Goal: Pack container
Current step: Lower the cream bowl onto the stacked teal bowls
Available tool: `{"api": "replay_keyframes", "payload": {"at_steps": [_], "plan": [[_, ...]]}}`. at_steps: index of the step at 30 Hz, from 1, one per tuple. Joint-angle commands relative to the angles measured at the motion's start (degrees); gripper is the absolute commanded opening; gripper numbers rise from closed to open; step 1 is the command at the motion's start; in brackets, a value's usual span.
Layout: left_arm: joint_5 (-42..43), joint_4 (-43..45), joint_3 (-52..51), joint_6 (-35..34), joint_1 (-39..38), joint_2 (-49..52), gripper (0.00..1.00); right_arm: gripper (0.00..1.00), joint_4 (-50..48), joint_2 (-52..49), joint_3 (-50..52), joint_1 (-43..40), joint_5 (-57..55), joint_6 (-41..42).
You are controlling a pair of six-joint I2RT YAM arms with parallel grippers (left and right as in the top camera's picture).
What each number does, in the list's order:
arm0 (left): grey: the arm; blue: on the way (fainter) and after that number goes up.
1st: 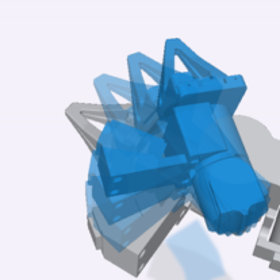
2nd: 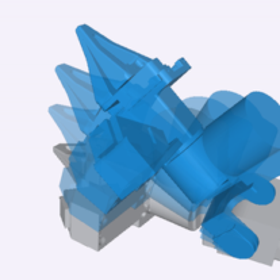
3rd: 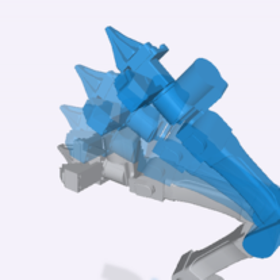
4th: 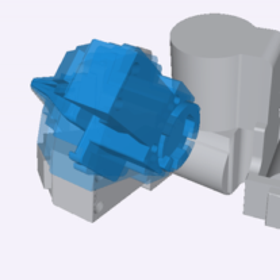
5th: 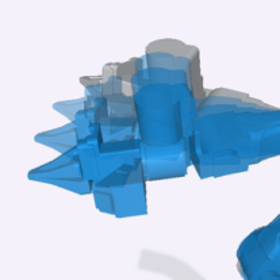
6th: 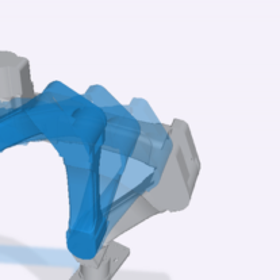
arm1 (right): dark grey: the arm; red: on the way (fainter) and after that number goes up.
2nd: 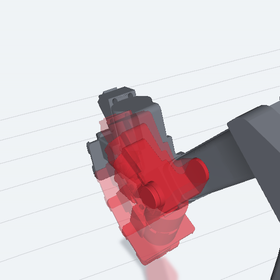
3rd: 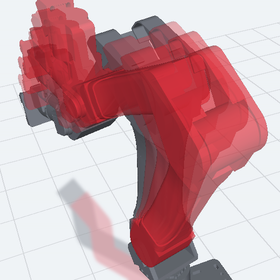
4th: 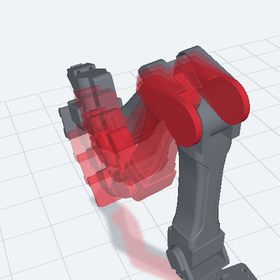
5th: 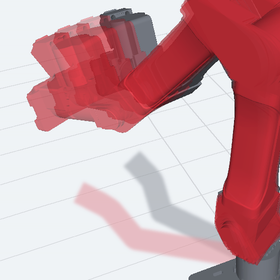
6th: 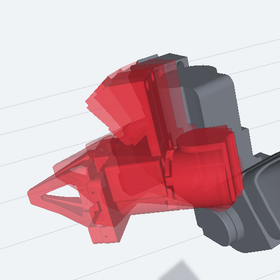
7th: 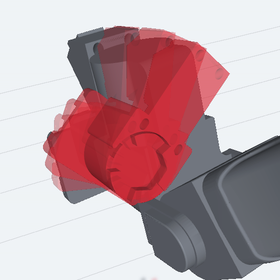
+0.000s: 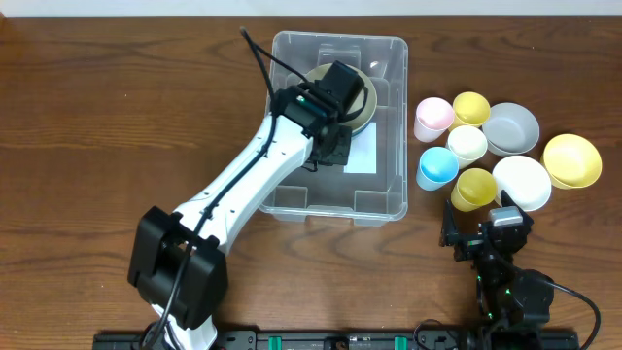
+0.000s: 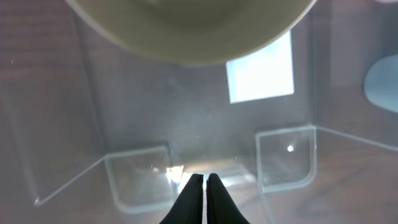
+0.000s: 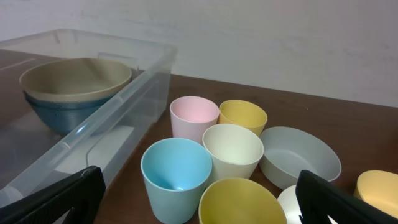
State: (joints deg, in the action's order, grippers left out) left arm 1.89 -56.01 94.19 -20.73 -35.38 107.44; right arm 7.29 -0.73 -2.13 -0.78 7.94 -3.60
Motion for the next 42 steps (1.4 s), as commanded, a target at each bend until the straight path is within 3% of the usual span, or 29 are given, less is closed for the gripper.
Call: {"api": "replay_keyframes", "payload": {"at_steps": [1,24,42], "plan": [[-2.75,0.63,-0.39,0.37,0.33,2.49,0.06,0.99,0.22,0.20,0.04,0.46,0.00,-0.33],[-3.61,11.58,-0.39,3.61,0.26,6.69,0.06,0.99,0.22,0.20,0.04,0.46,0.00,-0.33],[-6.38,8.44,-0.39,4.33,0.17,6.69,0.06,0.99,0.22,0.20,0.04,0.46,0.00,-0.33]]}}
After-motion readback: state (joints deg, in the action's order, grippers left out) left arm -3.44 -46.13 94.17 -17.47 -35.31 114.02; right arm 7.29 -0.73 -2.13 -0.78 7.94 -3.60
